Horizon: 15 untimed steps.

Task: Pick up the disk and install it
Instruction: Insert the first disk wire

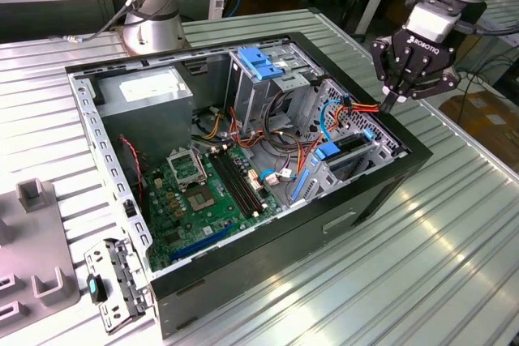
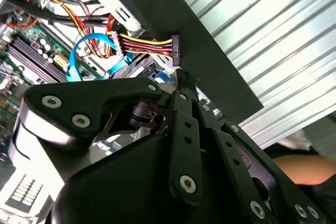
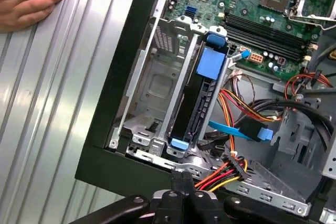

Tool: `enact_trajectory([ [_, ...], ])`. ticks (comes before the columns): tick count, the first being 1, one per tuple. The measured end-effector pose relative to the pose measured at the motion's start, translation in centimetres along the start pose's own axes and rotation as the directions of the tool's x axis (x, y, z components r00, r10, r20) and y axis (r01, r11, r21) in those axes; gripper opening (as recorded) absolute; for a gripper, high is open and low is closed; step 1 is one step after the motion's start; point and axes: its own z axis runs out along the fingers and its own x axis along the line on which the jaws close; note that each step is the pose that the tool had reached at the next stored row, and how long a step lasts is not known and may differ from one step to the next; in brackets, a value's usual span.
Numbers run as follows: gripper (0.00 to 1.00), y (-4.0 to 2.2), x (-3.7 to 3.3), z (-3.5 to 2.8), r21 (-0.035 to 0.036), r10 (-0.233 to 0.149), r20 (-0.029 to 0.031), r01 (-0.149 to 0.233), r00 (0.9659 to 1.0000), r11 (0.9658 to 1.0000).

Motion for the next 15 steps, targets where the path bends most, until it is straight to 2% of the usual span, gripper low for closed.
enact_trajectory([
  [2,0.11,0.0,0.0,0.01,0.0019,-0.041,0.0004,0.041,0.9992,0.9992],
  [4,0.11,0.0,0.0,0.02,0.0041,-0.087,0.0007,0.087,0.9962,0.9962],
  [8,0.11,0.0,0.0,0.04,0.0076,-0.161,0.0011,0.161,0.9869,0.9869],
  [12,0.11,-0.01,0.0,0.09,0.0111,-0.234,0.0012,0.234,0.9722,0.9721],
  [15,0.11,-0.03,0.0,0.12,0.0141,-0.293,0.001,0.293,0.9561,0.956],
])
